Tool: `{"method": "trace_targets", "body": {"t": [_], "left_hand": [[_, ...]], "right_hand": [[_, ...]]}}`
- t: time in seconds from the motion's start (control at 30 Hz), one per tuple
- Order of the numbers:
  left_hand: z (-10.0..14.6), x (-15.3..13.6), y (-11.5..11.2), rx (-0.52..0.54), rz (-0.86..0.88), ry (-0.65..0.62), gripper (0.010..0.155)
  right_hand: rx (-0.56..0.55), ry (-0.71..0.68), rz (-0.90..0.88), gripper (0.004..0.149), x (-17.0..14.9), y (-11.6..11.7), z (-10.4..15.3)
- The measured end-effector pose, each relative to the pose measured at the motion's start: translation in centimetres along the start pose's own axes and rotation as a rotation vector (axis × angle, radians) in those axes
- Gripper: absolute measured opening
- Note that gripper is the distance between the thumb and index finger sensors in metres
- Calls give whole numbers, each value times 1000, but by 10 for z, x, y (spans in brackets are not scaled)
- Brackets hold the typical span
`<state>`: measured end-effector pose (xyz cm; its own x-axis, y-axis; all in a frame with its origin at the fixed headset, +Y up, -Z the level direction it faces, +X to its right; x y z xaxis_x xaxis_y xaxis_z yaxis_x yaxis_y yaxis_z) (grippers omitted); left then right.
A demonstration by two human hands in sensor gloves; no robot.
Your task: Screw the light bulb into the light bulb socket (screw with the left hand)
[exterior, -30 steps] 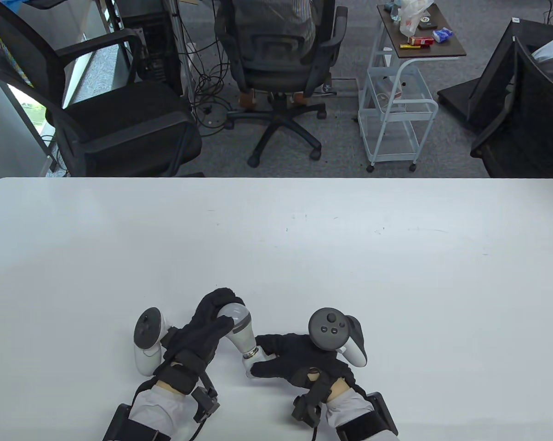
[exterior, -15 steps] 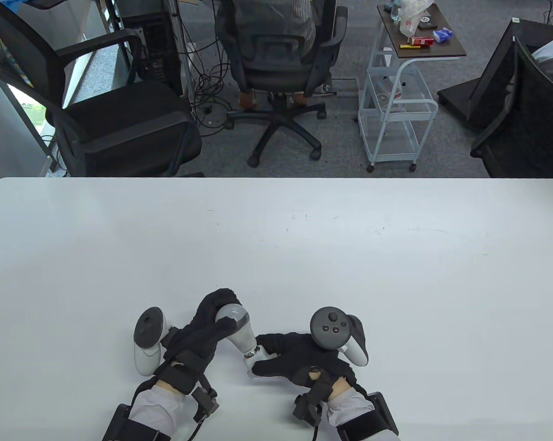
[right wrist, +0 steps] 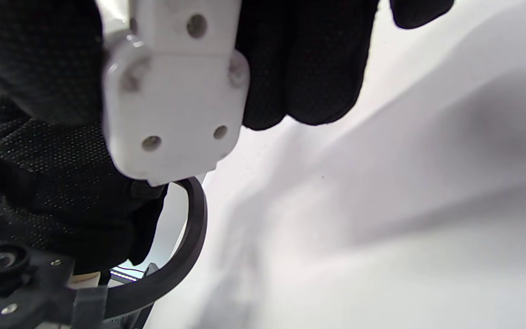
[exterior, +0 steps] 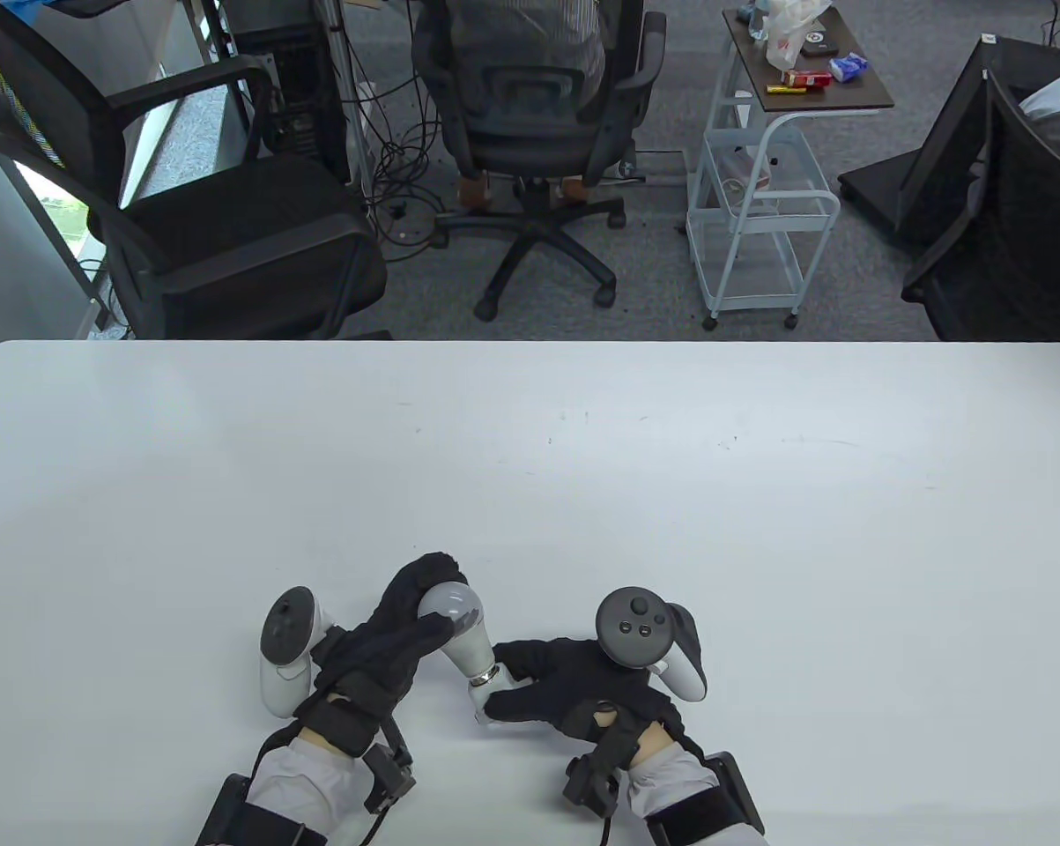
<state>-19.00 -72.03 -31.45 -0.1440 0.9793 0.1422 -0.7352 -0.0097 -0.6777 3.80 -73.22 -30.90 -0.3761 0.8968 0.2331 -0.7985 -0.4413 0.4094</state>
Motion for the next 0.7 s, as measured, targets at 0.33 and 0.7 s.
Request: {"method": "trace_targets", "body": {"t": [0.33,0.7], "left_hand": [[2,1,3,57,-131,85,68],[0,-4,-1,1,-46,94,79]], "right_hand": [[6,8,35,62,0,2,0],[8,18,11,62,-3,2,0]]}}
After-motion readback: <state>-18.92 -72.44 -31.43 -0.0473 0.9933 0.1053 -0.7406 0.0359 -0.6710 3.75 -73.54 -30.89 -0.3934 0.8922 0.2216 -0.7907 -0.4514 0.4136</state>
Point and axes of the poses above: the tracker on the back of each hand, its own x axis roughly to the thumb side, its own z axis roughly from the fingertips to the wrist, y = z × x, the point moved 2 cm from there along -z, roughly from the wrist to the fingertips, and after that the axes turned 7 degrees about -x, right-handed, at the moved point
